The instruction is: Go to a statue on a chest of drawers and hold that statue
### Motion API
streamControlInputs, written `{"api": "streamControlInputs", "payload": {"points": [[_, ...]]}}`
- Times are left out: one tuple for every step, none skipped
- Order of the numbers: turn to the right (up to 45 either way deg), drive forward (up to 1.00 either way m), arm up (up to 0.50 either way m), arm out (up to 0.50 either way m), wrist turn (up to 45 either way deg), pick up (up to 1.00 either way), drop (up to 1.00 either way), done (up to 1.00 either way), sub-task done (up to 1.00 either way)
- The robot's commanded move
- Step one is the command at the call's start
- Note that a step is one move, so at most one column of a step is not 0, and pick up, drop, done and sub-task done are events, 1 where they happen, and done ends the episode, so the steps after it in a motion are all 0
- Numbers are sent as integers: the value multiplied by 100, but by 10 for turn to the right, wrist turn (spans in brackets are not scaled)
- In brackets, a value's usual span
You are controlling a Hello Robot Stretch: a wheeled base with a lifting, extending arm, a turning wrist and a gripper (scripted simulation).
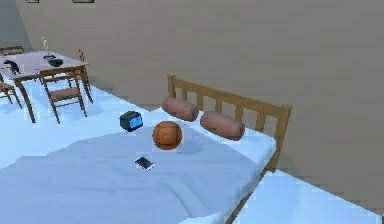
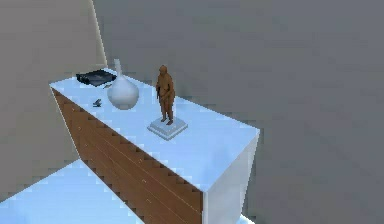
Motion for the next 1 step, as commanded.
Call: {"api": "streamControlInputs", "payload": {"points": [[0,0,38,0,0,0,0,0,0]]}}
